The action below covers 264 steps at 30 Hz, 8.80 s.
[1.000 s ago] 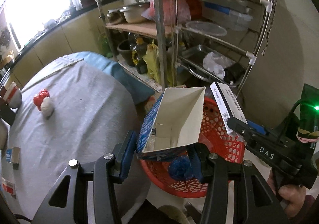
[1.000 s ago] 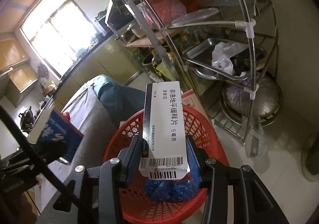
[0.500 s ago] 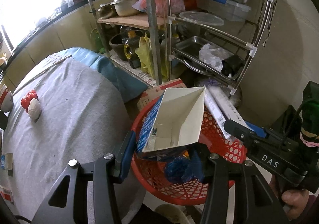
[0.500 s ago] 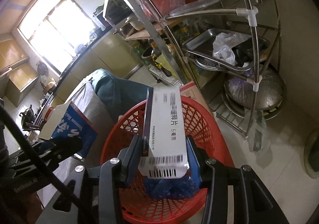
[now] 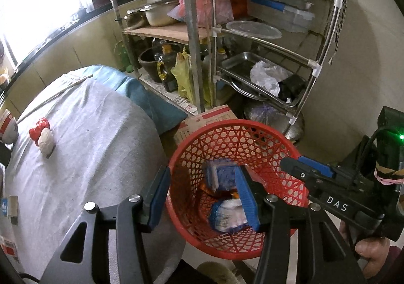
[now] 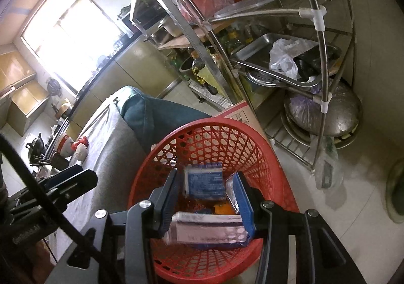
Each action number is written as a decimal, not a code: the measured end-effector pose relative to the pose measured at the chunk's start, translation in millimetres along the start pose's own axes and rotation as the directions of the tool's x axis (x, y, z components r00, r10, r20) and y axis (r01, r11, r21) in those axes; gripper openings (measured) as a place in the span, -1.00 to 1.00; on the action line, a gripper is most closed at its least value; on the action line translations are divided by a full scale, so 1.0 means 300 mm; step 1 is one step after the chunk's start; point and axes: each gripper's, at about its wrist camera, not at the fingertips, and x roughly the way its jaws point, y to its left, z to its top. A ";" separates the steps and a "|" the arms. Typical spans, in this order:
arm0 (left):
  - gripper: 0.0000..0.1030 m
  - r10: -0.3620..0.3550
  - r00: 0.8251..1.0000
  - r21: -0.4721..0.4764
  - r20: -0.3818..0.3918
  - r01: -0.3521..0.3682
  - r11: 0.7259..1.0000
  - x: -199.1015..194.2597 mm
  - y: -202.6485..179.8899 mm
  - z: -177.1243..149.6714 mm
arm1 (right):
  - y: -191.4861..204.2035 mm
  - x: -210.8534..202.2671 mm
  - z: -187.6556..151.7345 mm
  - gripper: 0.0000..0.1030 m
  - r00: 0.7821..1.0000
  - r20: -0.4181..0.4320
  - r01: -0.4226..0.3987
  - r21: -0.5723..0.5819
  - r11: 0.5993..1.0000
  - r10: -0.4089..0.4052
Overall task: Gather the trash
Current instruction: 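Carry the torn carton and medicine box to the red basket and release both, then return both tools to the table toward the red and white bags, then grasp the red plastic bag with the right tool while the left tool grasps the white bag, then lift the red bag and white bag and carry them toward the red basket, then lower the red bag into the red basket with the right tool and release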
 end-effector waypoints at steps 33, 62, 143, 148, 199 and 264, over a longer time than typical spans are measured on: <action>0.29 0.121 0.980 -0.230 0.156 -0.083 0.970 -0.286 0.343 -0.136 | 0.356 -0.030 -0.051 -0.06 0.999 -0.016 -0.041 -0.228 0.973 0.038; 0.30 0.515 0.837 -0.827 -0.186 -0.416 0.377 -0.593 1.309 -0.921 | 1.094 0.201 -0.151 -0.02 0.943 -0.248 -0.322 -0.499 0.805 0.223; -0.32 0.198 0.980 -0.525 -0.005 -0.171 0.834 -0.010 1.020 -0.071 | 0.781 0.202 0.100 -0.11 0.931 -0.135 -0.365 -0.294 0.883 0.340; -0.32 0.334 0.942 -0.461 0.013 -0.291 0.838 -0.208 0.940 -0.172 | 0.861 0.159 0.021 -0.11 0.914 -0.167 -0.406 -0.334 0.851 0.370; -0.31 0.632 0.771 -0.350 0.076 -0.573 0.741 -0.610 0.469 -0.396 | 0.852 -0.203 -0.204 -0.10 0.840 -0.168 -0.533 -0.425 0.732 0.515; -0.31 0.391 0.916 -0.028 0.087 -0.390 0.920 -0.230 0.155 -0.107 | 0.307 -0.114 -0.006 -0.10 0.947 -0.038 -0.322 -0.157 0.934 0.320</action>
